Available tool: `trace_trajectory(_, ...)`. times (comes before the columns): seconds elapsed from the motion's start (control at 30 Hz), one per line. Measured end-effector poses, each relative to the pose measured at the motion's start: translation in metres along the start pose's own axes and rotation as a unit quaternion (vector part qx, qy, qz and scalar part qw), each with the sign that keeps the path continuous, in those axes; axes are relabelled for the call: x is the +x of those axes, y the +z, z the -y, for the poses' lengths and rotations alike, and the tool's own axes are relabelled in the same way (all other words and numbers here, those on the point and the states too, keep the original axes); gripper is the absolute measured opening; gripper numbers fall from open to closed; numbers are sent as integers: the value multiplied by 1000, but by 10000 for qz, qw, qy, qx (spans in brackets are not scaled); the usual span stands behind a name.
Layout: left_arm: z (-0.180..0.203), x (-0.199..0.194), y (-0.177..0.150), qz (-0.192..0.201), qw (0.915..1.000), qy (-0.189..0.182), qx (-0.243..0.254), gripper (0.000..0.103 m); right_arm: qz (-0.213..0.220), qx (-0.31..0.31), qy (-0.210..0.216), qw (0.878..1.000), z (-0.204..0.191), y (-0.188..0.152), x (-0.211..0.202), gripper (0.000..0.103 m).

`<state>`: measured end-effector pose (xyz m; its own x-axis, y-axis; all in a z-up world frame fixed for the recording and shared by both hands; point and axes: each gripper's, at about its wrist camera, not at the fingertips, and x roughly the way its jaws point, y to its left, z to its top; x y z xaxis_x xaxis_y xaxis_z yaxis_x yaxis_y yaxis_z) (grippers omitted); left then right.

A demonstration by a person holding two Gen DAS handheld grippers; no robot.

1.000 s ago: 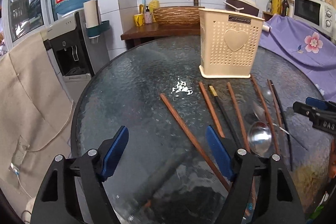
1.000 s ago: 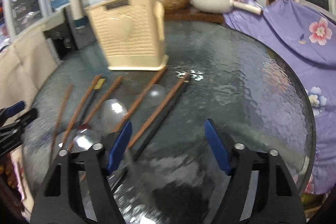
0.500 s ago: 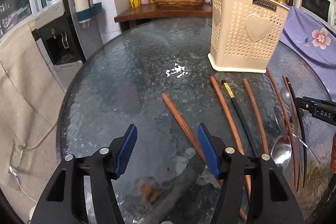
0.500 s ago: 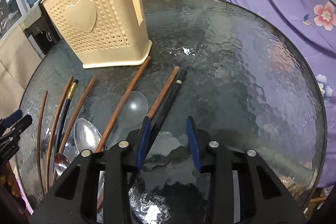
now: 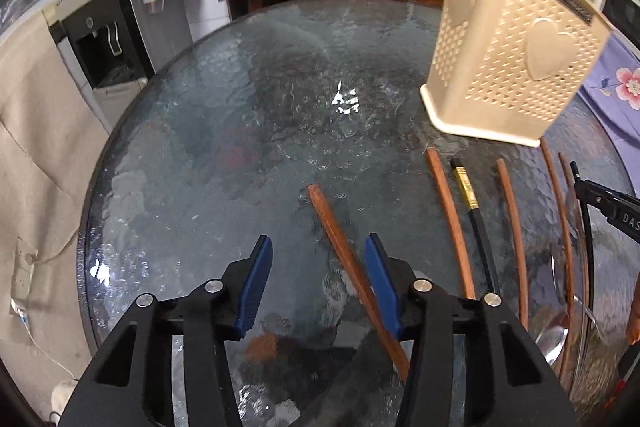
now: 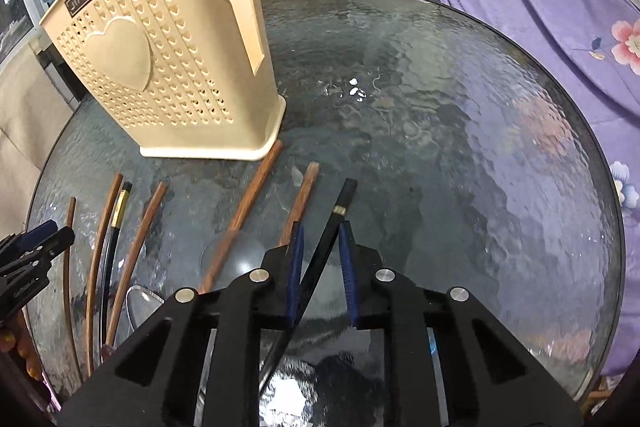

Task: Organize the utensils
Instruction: 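Reach the right gripper down to a brown wooden chopstick and grasp it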

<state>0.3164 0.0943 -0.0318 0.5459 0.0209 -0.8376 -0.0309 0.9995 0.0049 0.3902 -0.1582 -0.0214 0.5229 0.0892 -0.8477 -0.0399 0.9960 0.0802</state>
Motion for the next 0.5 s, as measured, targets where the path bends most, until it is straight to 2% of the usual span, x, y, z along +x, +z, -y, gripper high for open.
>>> trace_trajectory(0.2,6,8,17,-201,9998,46,-23,37,-67,-55,56,9999,0,19,13,12)
trace_trajectory(0.4,16,12,27,-300,9994,62,158,25,-6,132,215,9997,6,31,23,10)
trace_trajectory(0.5,21,13,30,-354,9992,39,191,15,16,198,265,9995,8,35,27,10)
